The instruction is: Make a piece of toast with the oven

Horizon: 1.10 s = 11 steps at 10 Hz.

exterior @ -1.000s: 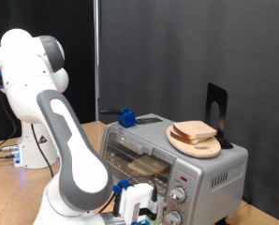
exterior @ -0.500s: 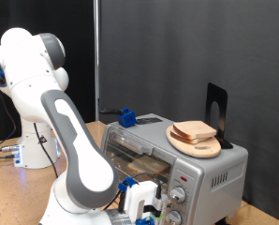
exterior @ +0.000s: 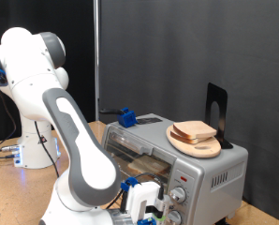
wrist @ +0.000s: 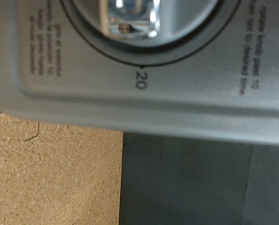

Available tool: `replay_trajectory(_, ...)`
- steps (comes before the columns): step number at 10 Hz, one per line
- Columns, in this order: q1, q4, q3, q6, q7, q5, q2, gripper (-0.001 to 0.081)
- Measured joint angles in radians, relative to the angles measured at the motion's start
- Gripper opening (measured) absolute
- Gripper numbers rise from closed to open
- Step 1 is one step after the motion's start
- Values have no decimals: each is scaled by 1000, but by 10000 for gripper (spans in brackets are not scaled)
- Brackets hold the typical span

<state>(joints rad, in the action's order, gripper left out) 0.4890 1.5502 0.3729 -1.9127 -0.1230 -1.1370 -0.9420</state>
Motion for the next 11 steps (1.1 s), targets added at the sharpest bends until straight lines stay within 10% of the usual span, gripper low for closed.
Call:
replay_trajectory(7,-6,1,8,0,4,0,0,796)
replay_trajectory(11,-8,2,8,-2,4,-1,2,305)
